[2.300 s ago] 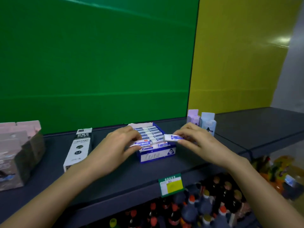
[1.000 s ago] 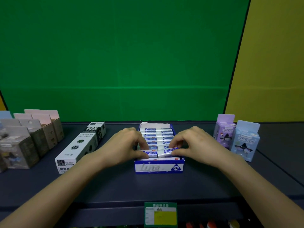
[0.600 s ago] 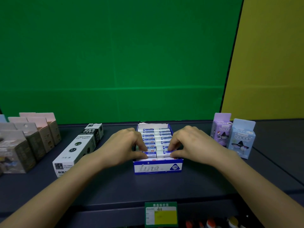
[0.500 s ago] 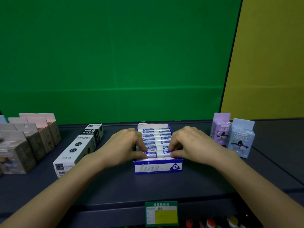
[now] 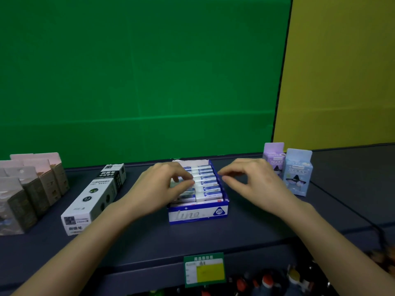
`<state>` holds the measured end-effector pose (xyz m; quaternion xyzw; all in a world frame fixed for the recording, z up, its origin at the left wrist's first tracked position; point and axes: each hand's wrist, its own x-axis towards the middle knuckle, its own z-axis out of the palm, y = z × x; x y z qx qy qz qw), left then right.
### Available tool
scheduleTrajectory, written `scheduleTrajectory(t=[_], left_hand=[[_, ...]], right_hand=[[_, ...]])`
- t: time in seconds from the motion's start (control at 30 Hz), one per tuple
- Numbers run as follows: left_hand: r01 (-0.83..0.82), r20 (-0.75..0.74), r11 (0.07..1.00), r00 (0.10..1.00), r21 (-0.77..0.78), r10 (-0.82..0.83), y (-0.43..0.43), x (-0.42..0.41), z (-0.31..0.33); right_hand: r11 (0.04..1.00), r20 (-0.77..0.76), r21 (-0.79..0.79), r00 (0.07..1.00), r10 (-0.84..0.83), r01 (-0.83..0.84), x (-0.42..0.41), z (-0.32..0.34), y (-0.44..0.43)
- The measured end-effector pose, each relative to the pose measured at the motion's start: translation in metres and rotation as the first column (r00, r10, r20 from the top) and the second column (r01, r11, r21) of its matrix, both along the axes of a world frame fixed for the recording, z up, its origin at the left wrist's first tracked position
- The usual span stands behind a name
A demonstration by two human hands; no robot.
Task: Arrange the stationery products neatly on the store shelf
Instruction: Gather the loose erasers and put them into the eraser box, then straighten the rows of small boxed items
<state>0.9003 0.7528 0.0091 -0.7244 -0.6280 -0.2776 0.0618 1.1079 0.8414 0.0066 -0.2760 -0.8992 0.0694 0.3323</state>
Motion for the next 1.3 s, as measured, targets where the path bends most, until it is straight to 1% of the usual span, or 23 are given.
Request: scheduleTrajectory(t=[0.1,0.2,0.37,0.47,0.57,0.63,0.73,0.8,0.97,1.17,1.23,1.3], left_hand=[[0.017,0.082,0.997,0.996,0.073,-0.023,0.005,0.021,0.008],[0.049,0.133,0.989,0.989,0.137,-0.067,0.012,0.048,0.015],[0.058,0.199,0.984,0.976,0.167,-0.091,0.042,0.093,0.02],[0.044,0.236,0.986,0.968,0.16,-0.081,0.066,0.117,0.016],[0.003,0.296,0.987,0.954,0.161,-0.051,0.085,0.137,0.008],[-0.013,0.353,0.993,0.935,0.114,-0.028,0.095,0.149,0.002],[-0.032,0.439,0.999,0.898,0.012,0.023,0.108,0.16,-0.006],[-0.045,0.483,0.999,0.874,-0.029,0.054,0.117,0.164,-0.009],[-0.034,0.598,0.996,0.798,-0.078,0.074,0.143,0.167,-0.011],[0.038,0.687,0.978,0.718,-0.205,0.116,0.175,0.167,-0.019],[0.08,0.687,0.967,0.719,-0.24,0.111,0.179,0.17,-0.02],[0.121,0.665,0.957,0.741,-0.262,0.089,0.182,0.171,-0.021]], right_hand=[[1.0,-0.058,0.021,0.998,-0.009,0.01,0.022,0.004,0.001],[0.999,-0.122,0.029,0.992,-0.028,0.031,0.05,0.013,0.005],[0.995,-0.252,0.054,0.965,-0.067,0.083,0.103,0.019,0.031],[0.99,-0.295,-0.011,0.945,-0.14,0.144,0.129,0.012,0.054],[0.973,-0.292,-0.143,0.932,-0.214,0.179,0.145,0.0,0.074],[0.946,-0.247,-0.28,0.939,-0.237,0.165,0.148,-0.009,0.084],[0.863,-0.201,-0.498,0.957,-0.21,0.085,0.143,-0.022,0.095],[0.833,-0.198,-0.55,0.962,-0.189,0.05,0.138,-0.032,0.1],[0.851,-0.277,-0.525,0.95,-0.141,-0.026,0.144,-0.036,0.108],[0.882,-0.378,-0.471,0.909,-0.176,-0.025,0.178,-0.022,0.115],[0.882,-0.383,-0.47,0.909,-0.164,-0.039,0.187,-0.019,0.116],[0.883,-0.377,-0.468,0.914,-0.151,-0.047,0.192,-0.018,0.117]])
